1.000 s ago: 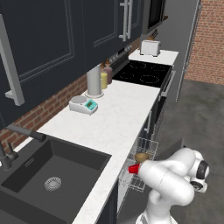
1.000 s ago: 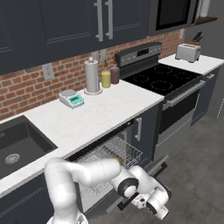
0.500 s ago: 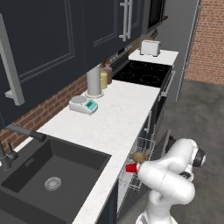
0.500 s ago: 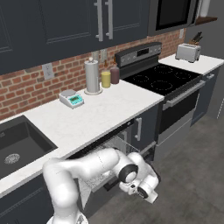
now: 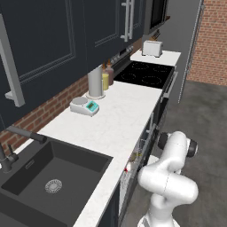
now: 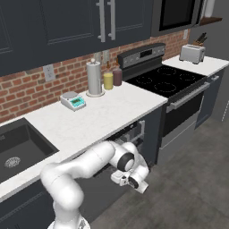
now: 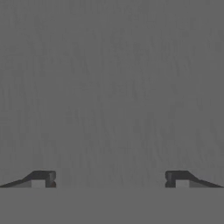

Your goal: Pick up the cup and bowl from the counter, place them in the dishwasher, and close the dishwasher door.

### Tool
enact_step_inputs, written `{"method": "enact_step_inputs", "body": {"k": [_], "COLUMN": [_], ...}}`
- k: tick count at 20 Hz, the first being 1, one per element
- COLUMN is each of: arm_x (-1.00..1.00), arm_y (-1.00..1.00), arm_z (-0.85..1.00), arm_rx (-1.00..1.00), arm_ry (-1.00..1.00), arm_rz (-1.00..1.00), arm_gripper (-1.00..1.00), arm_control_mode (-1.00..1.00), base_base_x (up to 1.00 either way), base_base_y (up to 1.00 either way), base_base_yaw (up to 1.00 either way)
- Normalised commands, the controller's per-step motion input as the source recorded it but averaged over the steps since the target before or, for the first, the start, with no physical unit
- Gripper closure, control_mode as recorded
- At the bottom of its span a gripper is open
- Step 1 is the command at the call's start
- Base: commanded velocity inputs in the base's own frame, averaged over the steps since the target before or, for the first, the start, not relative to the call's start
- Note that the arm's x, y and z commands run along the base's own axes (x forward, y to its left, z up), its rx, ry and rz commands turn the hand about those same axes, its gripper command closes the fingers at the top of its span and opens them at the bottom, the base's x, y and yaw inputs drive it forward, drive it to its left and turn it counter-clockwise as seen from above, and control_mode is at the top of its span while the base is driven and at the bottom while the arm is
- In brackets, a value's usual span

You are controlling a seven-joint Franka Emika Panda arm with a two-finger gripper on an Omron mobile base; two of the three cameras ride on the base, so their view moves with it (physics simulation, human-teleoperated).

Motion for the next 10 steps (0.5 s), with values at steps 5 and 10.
{"method": "enact_step_inputs", "body": {"k": [5, 10], "arm_x": [0.43, 0.45], "arm_y": [0.73, 0.67], "arm_z": [0.0, 0.0], "arm_rx": [0.12, 0.1], "arm_ry": [-0.09, -0.07], "arm_rz": [0.08, 0.05], "arm_gripper": [-1.0, -1.0], "arm_control_mode": [-1.0, -1.0], "base_base_x": [0.0, 0.0], "base_base_y": [0.0, 0.0], "base_base_yaw": [0.0, 0.0]}}
